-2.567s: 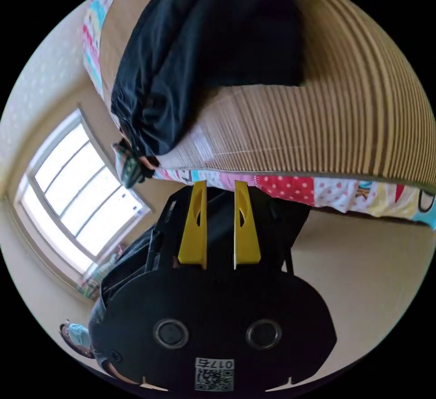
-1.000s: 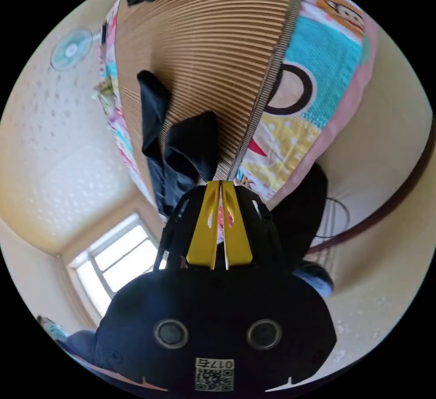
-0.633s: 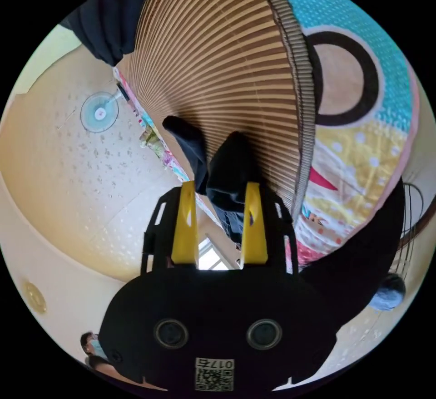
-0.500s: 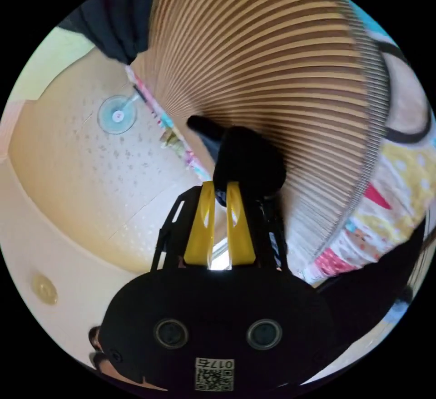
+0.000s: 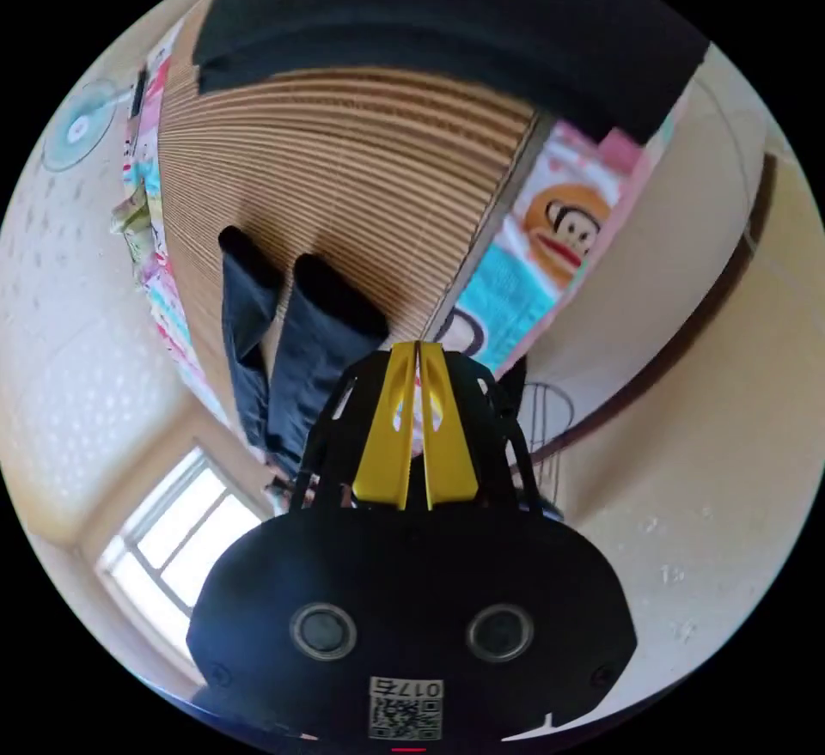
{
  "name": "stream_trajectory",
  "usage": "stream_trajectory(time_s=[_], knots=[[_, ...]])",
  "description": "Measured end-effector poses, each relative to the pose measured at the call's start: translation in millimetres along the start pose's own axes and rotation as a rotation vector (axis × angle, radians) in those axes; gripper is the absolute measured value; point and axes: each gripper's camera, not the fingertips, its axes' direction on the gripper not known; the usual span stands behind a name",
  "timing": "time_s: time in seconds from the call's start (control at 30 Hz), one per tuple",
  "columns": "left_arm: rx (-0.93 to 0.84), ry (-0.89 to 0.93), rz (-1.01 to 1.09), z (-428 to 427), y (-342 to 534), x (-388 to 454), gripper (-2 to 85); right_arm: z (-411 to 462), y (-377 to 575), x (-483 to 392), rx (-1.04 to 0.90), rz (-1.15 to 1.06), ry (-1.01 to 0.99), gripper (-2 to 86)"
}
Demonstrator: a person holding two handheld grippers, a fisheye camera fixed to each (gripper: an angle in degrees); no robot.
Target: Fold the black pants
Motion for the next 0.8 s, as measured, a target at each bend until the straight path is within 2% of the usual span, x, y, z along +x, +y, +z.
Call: stream_trajectory(time_s=[0.1,0.17,0.27,0.4,0.47,0.53,0.6,0.67,0.7,0.73,0.8], knots=[[0.027,0.025,-0.017,-8,12,-4,5.0,0,7,-47,0.062,-0.268,0.003,5.2],[0.042,0.024,-0.018,-13,18,-4,5.0,18,-3,-72,-0.039,-0.365,-0.079,8.7],[0.054,0.007,-0.007,-18,28,0,5.0,52,-31,-97,-0.163,-0.336,-0.219,13.4],[0.068,0.021,0.007,-20,48,12,5.0,85,-59,-115,-0.218,-0.214,-0.378,12.7],[0.068,0.03,0.018,-19,56,19,5.0,98,-67,-120,-0.279,-0.168,-0.366,9.4],[0.063,0.035,0.038,-16,66,28,5.0,112,-76,-130,-0.404,-0.175,-0.187,4.1],[0.053,0.034,0.043,-13,73,34,5.0,108,-84,-143,-0.429,-0.249,-0.094,2.6],[0.05,0.041,0.035,-10,79,37,5.0,87,-89,-157,-0.343,-0.354,-0.051,1.7],[0.052,0.05,0.023,-8,82,38,5.0,62,-89,-164,-0.217,-0.426,-0.057,1.3],[0.056,0.059,0.005,-7,85,38,5.0,30,-86,-164,-0.036,-0.425,-0.03,1.0],[0.067,0.064,-0.017,-5,88,41,5.0,-11,-79,-152,0.198,-0.31,-0.038,0.7]])
